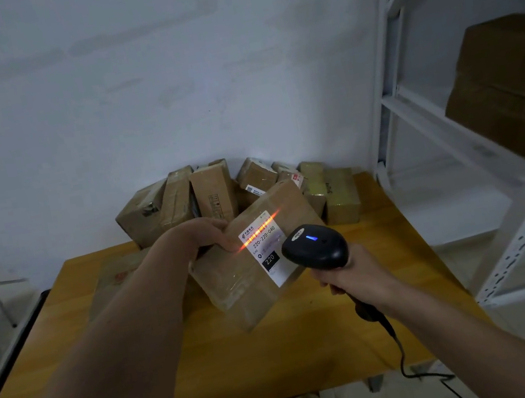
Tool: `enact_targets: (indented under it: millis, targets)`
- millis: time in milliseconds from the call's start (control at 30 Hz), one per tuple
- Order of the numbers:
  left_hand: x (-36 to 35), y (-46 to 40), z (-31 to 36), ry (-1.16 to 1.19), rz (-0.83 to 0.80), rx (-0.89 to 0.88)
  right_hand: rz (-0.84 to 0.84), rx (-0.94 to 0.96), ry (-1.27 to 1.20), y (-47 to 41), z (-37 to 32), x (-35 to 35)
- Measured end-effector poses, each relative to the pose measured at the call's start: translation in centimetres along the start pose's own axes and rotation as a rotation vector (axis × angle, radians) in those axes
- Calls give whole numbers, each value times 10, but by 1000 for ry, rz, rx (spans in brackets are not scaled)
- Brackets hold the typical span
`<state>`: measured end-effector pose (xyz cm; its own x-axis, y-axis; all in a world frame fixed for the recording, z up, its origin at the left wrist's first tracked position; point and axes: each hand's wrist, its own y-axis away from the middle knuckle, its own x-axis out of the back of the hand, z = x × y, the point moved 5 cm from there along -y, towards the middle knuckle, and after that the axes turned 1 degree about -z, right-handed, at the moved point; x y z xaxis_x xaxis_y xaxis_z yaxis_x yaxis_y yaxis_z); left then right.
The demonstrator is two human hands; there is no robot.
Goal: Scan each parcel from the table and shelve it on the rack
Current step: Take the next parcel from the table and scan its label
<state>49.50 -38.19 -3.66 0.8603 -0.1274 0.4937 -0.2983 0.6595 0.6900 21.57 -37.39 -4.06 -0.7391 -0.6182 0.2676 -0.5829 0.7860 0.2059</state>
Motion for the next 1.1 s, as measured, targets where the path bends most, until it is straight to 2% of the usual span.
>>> enact_targets:
  millis: [367,500,600,800,1100]
  targets:
    - [-4,9,-2,93,-18,-29,36,-41,-74,-1,6,0]
    - [-11,10,7,39,1,-105,63,-62,-138,0,6,3]
    - [-23,12,22,-114,63,-208,113,-68,-188,2,3,10]
    - [-68,23,63,-357,69,-420,333,-108,-336,24,8,31]
    - [-162,44,93,-340,-31,-566,721,-170,-536,97,40,74]
